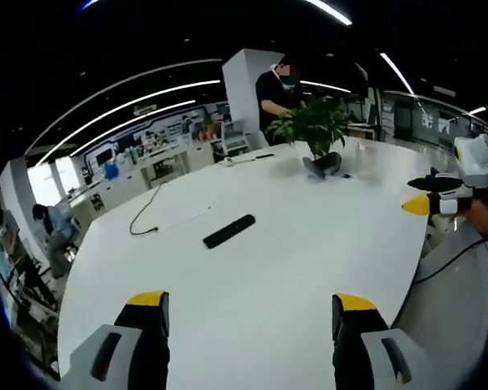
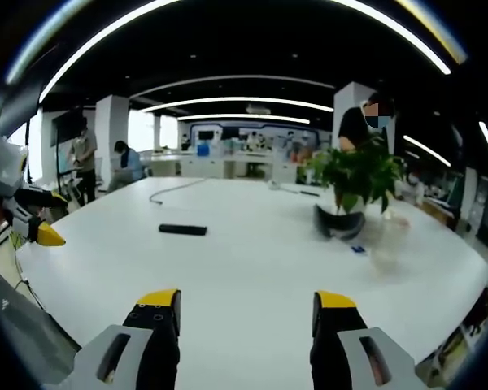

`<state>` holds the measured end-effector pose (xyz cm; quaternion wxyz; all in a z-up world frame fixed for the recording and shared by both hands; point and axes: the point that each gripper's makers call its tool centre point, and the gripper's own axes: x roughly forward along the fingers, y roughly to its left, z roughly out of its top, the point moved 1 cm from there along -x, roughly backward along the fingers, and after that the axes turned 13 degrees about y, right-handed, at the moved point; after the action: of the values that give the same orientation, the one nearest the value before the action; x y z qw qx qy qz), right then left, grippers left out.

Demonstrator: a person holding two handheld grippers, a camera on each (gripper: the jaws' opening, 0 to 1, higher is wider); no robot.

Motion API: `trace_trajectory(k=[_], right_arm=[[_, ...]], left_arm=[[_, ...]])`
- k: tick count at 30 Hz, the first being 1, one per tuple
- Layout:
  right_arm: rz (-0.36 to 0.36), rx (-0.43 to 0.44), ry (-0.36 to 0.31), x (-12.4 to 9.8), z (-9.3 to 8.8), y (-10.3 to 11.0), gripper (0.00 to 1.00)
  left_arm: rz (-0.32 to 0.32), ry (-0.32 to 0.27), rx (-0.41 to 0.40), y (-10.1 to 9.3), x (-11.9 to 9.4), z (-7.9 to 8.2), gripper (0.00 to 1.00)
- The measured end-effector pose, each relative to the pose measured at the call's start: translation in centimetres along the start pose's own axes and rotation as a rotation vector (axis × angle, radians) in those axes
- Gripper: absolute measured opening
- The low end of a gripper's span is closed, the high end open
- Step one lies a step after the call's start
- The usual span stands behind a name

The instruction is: Press the specified remote control buttons in sequence, fully releasing each button before pressing the next.

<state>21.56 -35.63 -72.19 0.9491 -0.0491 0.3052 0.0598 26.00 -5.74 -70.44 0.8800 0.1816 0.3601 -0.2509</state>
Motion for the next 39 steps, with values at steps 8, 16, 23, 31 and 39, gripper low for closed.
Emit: trace_trajectory(k=[8, 16, 23, 31, 39], right_arm=[[0.000, -0.002, 0.019, 0.2, -0.3, 0.1, 0.59], [0.005, 0.009, 0.025, 0.1, -0.3, 0.1, 0.44], [0.015, 0.004, 0.040, 0.1, -0.5, 0.3, 0.29], [0.030, -0.005, 0.085, 0.3, -1.1, 0.6, 0.07], [0.050, -0.027, 0.147, 0.7, -2.0, 1.3, 0.00]], left_arm=[[-0.084, 0.034, 0.073, 1.0, 1.3, 2.5, 0.84], [-0.133, 0.047, 0.134, 2.1, 3.1, 5.1, 0.81], [-0.174, 0.100, 0.215, 2.4, 5.3, 6.4, 0.80], [-0.187, 0.133, 0.266, 2.9, 6.5, 7.8, 0.78], [-0.204, 0.172, 0.314, 3.5, 8.2, 9.0, 0.78]])
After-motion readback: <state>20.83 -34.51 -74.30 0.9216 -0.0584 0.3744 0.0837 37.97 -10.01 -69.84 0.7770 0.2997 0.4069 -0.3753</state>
